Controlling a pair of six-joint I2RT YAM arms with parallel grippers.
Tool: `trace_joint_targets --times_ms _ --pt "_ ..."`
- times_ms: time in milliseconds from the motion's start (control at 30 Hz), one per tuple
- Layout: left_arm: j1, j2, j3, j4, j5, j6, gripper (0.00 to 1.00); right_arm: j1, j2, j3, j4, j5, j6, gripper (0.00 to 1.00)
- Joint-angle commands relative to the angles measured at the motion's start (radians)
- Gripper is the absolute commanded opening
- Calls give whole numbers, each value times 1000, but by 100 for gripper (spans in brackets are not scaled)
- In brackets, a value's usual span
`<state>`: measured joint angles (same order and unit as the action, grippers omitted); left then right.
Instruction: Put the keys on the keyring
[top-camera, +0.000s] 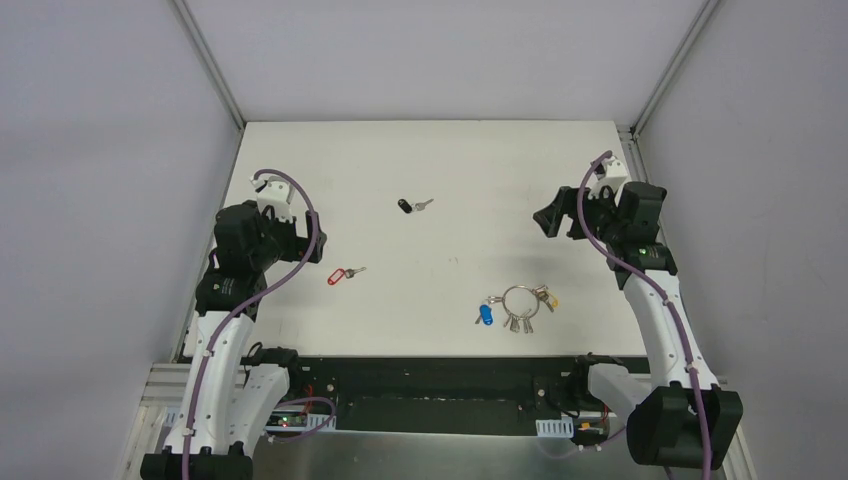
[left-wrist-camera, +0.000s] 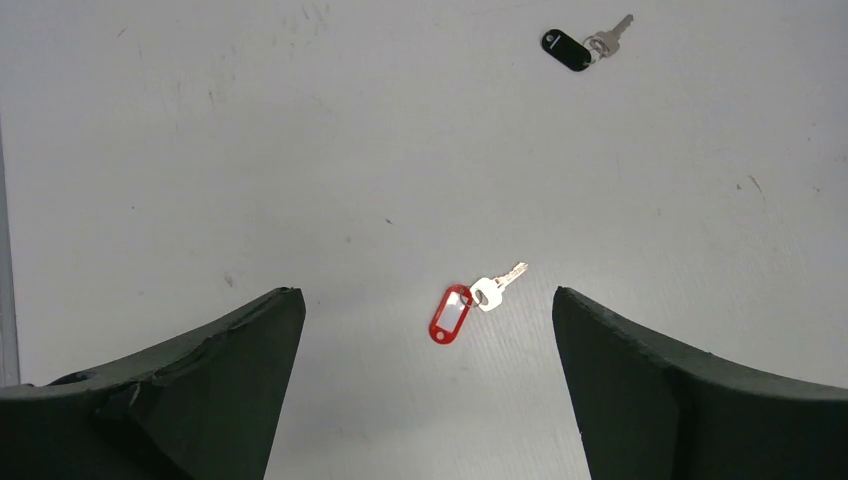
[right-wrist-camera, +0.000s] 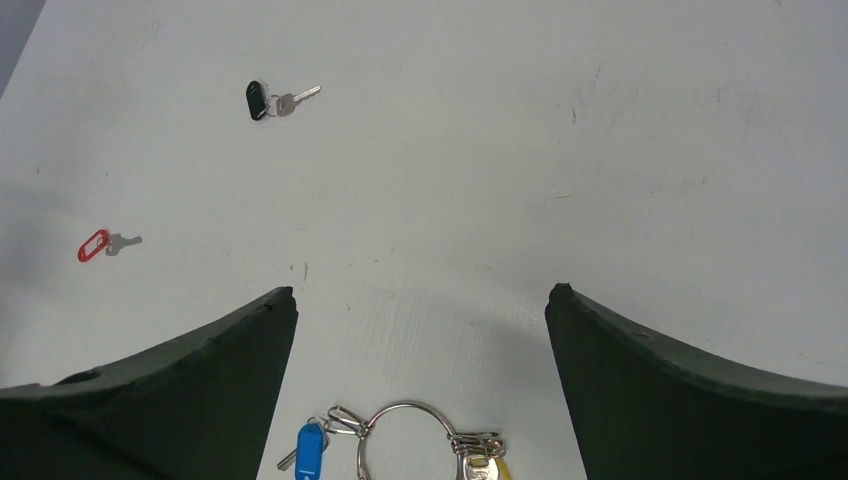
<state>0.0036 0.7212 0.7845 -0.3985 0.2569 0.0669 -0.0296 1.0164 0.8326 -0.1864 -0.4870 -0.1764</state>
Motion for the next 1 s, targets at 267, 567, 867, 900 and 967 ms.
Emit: trace_joint_targets --times_ms 267,567,867,900,967 --pt "-1 12 22 -7 -42 2 99 -22 -36 -6 26 16 -29 98" --pt "0 15 48 -74 78 64 99 260 -39 16 -366 155 -410 98" --pt "-1 34 22 -60 126 95 99 626 31 -24 -517 254 -486 89" --pt "-1 36 20 -58 129 96 99 659 47 -31 -517 273 -494 86" --pt "-1 38 17 -57 132 101 99 728 79 -46 -521 328 -515 78"
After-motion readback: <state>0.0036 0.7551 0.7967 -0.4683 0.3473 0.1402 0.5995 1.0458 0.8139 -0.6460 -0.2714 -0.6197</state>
